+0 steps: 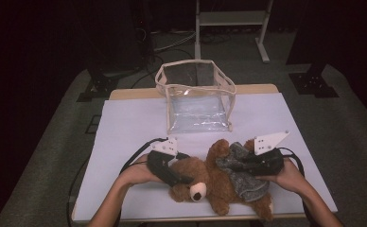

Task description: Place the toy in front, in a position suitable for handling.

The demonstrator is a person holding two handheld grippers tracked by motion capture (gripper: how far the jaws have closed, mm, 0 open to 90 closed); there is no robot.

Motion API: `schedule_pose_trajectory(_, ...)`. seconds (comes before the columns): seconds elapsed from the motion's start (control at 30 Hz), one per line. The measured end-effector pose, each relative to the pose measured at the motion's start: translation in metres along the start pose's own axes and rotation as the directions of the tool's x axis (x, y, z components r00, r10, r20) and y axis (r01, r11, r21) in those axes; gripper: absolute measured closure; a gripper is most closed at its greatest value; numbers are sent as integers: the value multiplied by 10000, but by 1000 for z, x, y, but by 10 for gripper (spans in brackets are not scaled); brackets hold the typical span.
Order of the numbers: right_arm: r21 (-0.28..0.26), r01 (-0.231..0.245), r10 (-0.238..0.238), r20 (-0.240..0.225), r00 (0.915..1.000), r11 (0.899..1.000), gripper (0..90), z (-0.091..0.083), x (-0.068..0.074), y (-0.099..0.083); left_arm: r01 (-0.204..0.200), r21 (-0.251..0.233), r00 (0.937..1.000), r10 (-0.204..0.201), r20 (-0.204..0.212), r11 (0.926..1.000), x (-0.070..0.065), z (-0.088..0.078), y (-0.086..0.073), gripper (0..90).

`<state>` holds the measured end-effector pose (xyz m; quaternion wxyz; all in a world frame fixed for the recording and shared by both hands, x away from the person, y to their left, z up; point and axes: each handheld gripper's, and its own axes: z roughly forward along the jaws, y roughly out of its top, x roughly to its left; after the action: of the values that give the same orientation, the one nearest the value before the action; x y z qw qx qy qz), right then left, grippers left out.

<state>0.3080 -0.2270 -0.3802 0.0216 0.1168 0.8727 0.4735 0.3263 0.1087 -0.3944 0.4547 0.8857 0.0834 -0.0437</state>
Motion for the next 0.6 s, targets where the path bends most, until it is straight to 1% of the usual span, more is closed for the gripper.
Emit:
schedule_pose_trajectory(0.03,-65,-47,47,-20,10000,10000,790,0,0,-1,58,-7,9999,-58,162,10000,-1,1,0,242)
schedule_pose_trajectory(0.07,-113,-74,73,-26,10000,9999,789,0,0,-1,-37,17,9999,37,110,10000,-1,2,0,307)
schedule_pose_trajectory(0.1,-139,-88,88,-17,10000,9999,789,0,-1,-1,-49,33,10000,49,-67,10000,-2,2,0,389)
schedule_pose_trajectory(0.13,-177,-107,108,33,9999,9998,788,-1,-1,-1,-309,107,9993,311,-213,9995,-3,1,1,470)
schedule_pose_trajectory(0.17,-247,-109,110,74,9999,9996,788,-1,-2,-1,-629,137,9970,635,-442,9979,-4,-1,3,530)
schedule_pose_trajectory(0.23,-415,-224,230,137,9996,9989,787,-2,-5,0,-939,232,9921,955,-817,9953,-4,-4,7,598)
schedule_pose_trajectory(0.27,-475,-260,270,188,9995,9985,787,-3,-7,0,-1064,194,9881,1079,-1092,9941,-4,-6,10,617)
schedule_pose_trajectory(0.37,-694,-463,485,310,9983,9965,788,-6,-15,2,-1410,268,9782,1435,-1501,9896,-1,-9,16,647)
schedule_pose_trajectory(0.4,-715,-519,543,322,9980,9961,787,-6,-18,2,-1536,393,9739,1580,-1628,9873,1,-11,20,651)
schedule_pose_trajectory(0.43,-766,-587,617,366,9974,9953,787,-7,-23,4,-1619,421,9708,1668,-1727,9859,2,-11,22,654)
schedule_pose_trajectory(0.47,-806,-605,634,347,9974,9949,787,-6,-25,6,-1667,485,9677,1729,-1835,9848,3,-12,24,656)
schedule_pose_trajectory(0.5,-827,-638,667,328,9972,9945,787,-6,-27,7,-1750,587,9658,1829,-1835,9828,5,-13,27,656)
schedule_pose_trajectory(0.53,-841,-638,669,344,9972,9944,787,-5,-30,9,-1837,663,9609,1934,-1983,9807,6,-15,29,655)
schedule_pose_trajectory(0.57,-827,-613,645,368,9972,9947,787,-4,-32,12,-1877,691,9577,1982,-2087,9798,9,-18,32,656)
schedule_pose_trajectory(0.6,-828,-603,634,360,9973,9947,787,-2,-35,14,-1794,635,9588,1889,-2124,9817,11,-21,34,655)
